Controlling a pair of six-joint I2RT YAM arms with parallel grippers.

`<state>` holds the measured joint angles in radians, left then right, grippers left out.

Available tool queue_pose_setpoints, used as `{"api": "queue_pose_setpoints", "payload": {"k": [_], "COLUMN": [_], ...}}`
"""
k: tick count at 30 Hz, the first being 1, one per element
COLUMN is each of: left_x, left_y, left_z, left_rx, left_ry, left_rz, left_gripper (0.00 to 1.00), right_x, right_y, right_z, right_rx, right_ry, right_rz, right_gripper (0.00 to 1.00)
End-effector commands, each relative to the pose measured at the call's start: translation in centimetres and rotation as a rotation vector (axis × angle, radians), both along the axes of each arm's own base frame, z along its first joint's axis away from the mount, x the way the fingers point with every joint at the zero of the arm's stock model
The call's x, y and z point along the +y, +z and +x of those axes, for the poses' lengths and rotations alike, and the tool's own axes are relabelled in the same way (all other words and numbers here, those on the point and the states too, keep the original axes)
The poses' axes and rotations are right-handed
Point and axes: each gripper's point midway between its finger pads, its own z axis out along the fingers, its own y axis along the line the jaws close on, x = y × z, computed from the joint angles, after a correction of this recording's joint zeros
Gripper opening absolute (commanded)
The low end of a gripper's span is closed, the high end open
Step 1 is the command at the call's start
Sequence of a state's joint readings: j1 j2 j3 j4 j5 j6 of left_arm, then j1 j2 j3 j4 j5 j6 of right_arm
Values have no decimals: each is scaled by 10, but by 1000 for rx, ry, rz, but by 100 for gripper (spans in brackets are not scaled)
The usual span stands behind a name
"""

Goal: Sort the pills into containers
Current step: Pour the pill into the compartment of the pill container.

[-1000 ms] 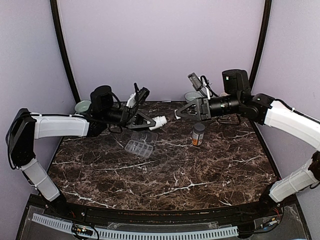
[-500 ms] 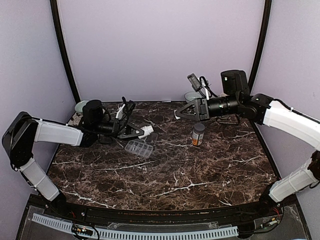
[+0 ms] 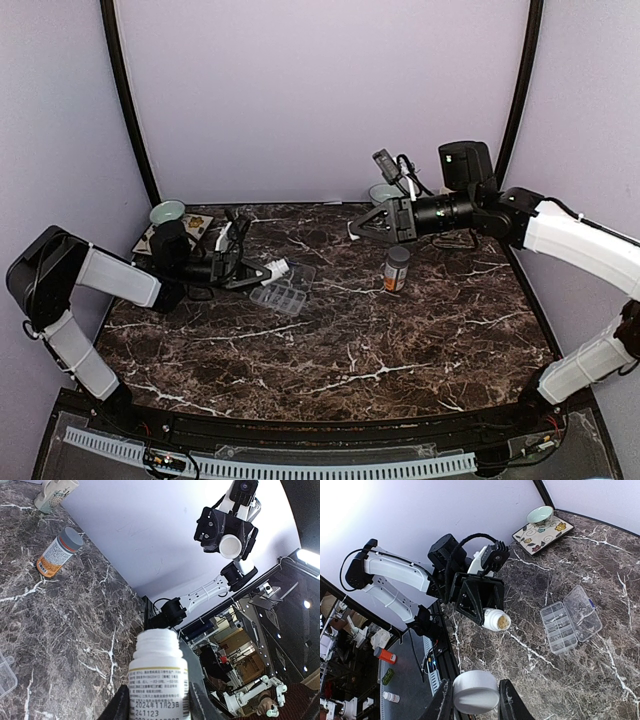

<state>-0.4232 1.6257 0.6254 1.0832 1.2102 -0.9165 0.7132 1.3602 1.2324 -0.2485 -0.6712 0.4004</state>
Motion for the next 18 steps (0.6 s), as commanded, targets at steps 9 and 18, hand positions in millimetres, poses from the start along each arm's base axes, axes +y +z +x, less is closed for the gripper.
{"api": "queue_pose_setpoints", "payload": {"k": [9,18], "left_x": [27,38], "left_y": [-28,-52], "left_z": [16,29], "left_rx": [-4,9], "left_ry": [103,179], "left_rz": [6,76], "left_gripper": [0,0], "right_x": [4,6], "right_y": [12,8], "right_z": [8,10], "right_rx": [-26,-22], "right_ry": [-14,-10], "right_rz": [13,12], "right_gripper": [6,5]}}
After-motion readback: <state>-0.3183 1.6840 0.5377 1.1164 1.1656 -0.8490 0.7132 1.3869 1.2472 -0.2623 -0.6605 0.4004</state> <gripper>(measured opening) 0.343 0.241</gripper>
